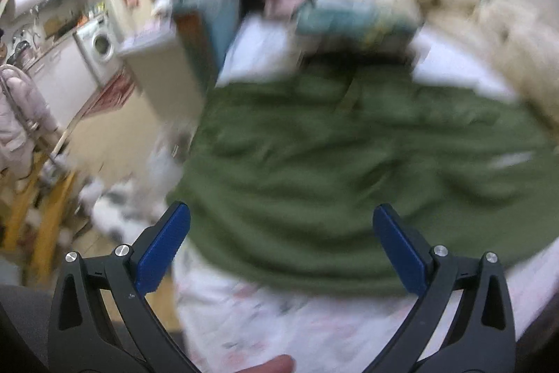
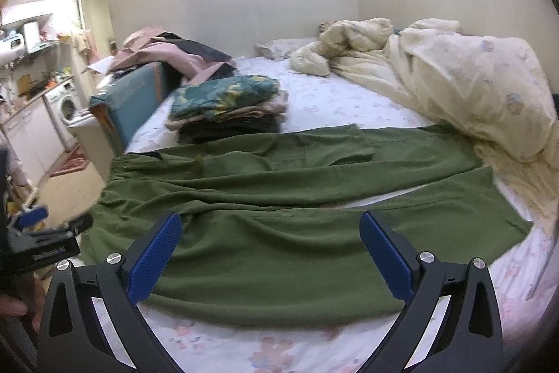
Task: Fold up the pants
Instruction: 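Grasp the elastic waistband of the green pants with the left gripper, then lift the waistband with the left gripper while the right gripper grasps a pant leg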
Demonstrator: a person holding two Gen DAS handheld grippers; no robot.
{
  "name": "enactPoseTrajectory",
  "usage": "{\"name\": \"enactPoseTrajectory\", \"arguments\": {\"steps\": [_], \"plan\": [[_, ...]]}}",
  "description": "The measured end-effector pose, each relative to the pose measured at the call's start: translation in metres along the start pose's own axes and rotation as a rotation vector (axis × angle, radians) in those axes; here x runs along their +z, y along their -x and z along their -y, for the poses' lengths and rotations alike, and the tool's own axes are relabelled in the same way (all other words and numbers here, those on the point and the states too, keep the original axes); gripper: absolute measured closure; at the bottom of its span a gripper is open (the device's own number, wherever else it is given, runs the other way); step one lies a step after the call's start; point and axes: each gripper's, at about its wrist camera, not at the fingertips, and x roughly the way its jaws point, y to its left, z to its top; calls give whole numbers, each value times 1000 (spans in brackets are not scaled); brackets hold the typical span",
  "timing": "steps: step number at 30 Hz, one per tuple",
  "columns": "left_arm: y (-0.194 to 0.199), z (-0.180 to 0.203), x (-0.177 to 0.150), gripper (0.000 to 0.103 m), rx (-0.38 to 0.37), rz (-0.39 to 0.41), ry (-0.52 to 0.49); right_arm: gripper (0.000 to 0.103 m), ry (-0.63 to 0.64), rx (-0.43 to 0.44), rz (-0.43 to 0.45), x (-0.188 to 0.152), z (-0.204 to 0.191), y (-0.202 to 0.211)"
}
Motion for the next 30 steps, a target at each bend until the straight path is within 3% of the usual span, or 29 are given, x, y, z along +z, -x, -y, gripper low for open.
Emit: {"name": "enactPoseTrajectory", "arguments": {"steps": [2,4,7,9,12,13,14,17,21,22,24,26,30], "plan": [[-25,-22,-8,0,27,-68,49,0,60,-45,30,3,-1,4],[-35,-57,-7,0,100,-46,100,0,77,-64,62,5,3,9],[-50,-112,-9,0,155,-57,205,0,20,-41,17,6,12,3],[-73,-157,-16,13,169,-119,316,0,-17,-39,-10,5,16,-3],[-111,-194,-32,29,68,-247,516,0,-7,-51,-23,5,15,-10],[-124,-205,-42,30,-15,-276,620,0,2,-60,-26,5,13,-12],[-134,-205,-46,30,-46,-292,654,0,7,-65,-31,4,13,-14],[-155,-191,-45,31,-37,-293,669,0,-1,-87,-45,2,16,-20],[-171,-178,-35,84,-87,-293,672,0,-32,-106,-50,2,28,-26],[-168,-178,-32,92,-73,-272,678,0,-42,-121,-65,2,32,-30],[-162,-179,-28,95,-50,-260,664,0,-83,-133,-99,1,45,-36],[-149,-173,-22,96,30,-251,634,0,-166,-135,-127,0,69,-38],[-128,-175,-14,101,42,-212,617,0,-385,-168,-194,-6,132,-45]]}}
